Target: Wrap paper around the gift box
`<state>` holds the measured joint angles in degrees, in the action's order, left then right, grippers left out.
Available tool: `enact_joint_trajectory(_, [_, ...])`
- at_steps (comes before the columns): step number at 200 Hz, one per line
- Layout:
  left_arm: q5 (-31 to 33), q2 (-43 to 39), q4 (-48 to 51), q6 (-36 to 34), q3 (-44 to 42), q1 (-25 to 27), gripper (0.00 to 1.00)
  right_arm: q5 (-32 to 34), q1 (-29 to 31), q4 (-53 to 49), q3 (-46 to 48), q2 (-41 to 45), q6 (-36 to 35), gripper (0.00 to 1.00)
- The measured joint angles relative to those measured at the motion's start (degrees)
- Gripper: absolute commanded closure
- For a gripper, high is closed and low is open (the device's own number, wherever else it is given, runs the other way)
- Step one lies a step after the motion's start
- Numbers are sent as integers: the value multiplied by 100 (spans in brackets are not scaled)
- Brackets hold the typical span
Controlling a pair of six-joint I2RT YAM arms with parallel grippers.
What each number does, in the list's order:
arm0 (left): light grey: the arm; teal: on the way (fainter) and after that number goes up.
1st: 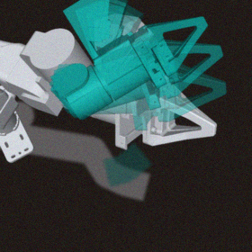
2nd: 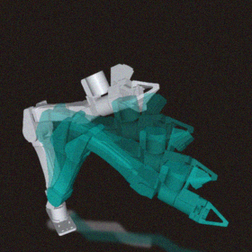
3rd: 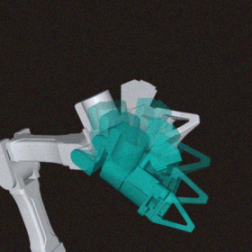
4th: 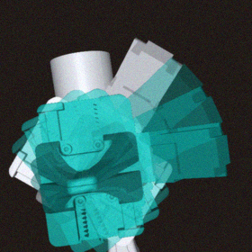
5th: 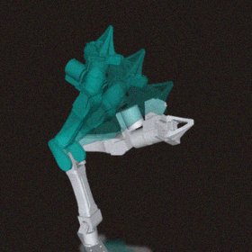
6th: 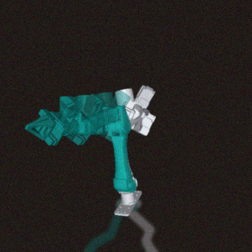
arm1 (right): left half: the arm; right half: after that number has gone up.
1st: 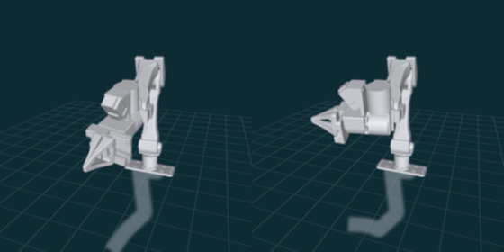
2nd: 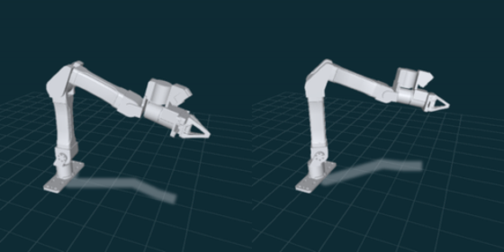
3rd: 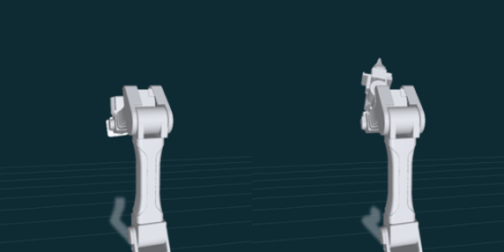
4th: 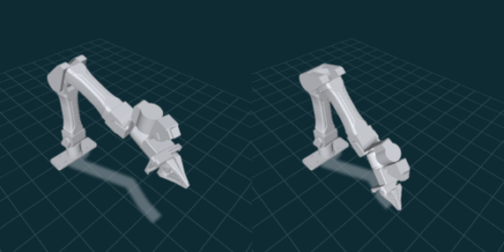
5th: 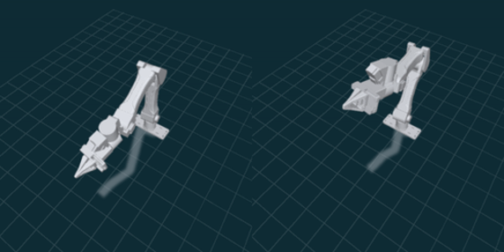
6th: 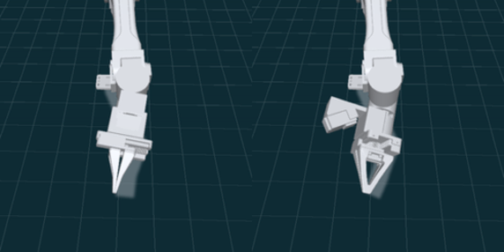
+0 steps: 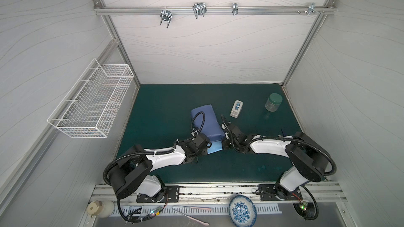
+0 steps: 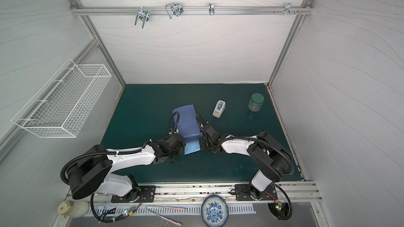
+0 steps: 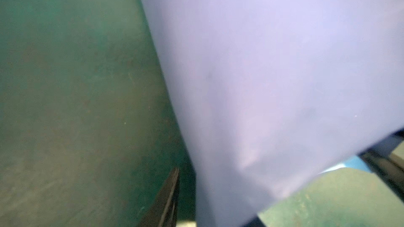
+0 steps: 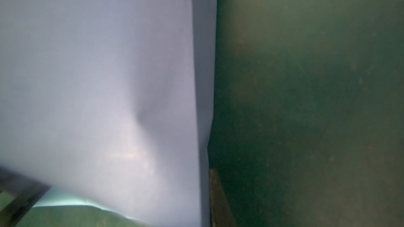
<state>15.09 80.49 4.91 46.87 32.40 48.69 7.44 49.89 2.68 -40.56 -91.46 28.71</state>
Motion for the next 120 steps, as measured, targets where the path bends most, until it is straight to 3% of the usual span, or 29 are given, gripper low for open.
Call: enact_joint_trajectory(120, [275, 409, 59, -245, 289, -31, 88, -2, -4, 2, 0, 2, 0, 95])
